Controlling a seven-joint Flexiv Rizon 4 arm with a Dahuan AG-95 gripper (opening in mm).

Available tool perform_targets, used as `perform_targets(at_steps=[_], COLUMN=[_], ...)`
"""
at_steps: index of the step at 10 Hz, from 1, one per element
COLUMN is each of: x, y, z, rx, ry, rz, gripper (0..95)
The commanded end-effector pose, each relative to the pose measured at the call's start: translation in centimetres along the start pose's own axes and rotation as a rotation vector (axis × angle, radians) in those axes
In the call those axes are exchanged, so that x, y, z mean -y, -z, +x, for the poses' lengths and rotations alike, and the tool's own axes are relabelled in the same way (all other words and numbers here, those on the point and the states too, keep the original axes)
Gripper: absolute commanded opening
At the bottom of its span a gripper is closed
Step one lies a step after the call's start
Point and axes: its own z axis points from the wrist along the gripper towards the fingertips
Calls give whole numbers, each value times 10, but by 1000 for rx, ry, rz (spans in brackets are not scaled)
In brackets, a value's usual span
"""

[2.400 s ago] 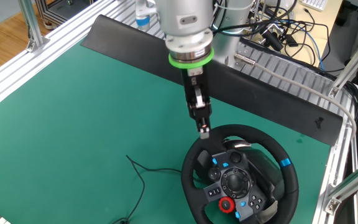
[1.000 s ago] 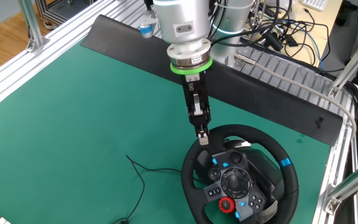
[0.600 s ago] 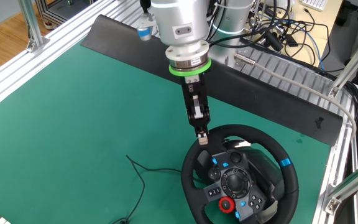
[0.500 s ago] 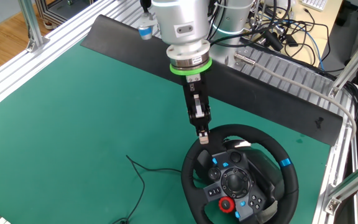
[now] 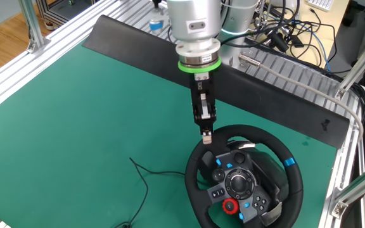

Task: Rotate the steering wheel 90 degrees clockwise

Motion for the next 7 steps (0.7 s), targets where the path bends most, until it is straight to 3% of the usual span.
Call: perform_targets(at_steps=[1,2,4,6,7], x=[-1,-1,-1,-1,-1], y=[-3,-3,-3,-3,-3], z=[-1,-1,-1,-1,0], rx=[-90,-122,-155,-164,-156], ry=[59,94,106,87,66], rz=[22,29,41,38,44], gripper=[190,0,0,0,380])
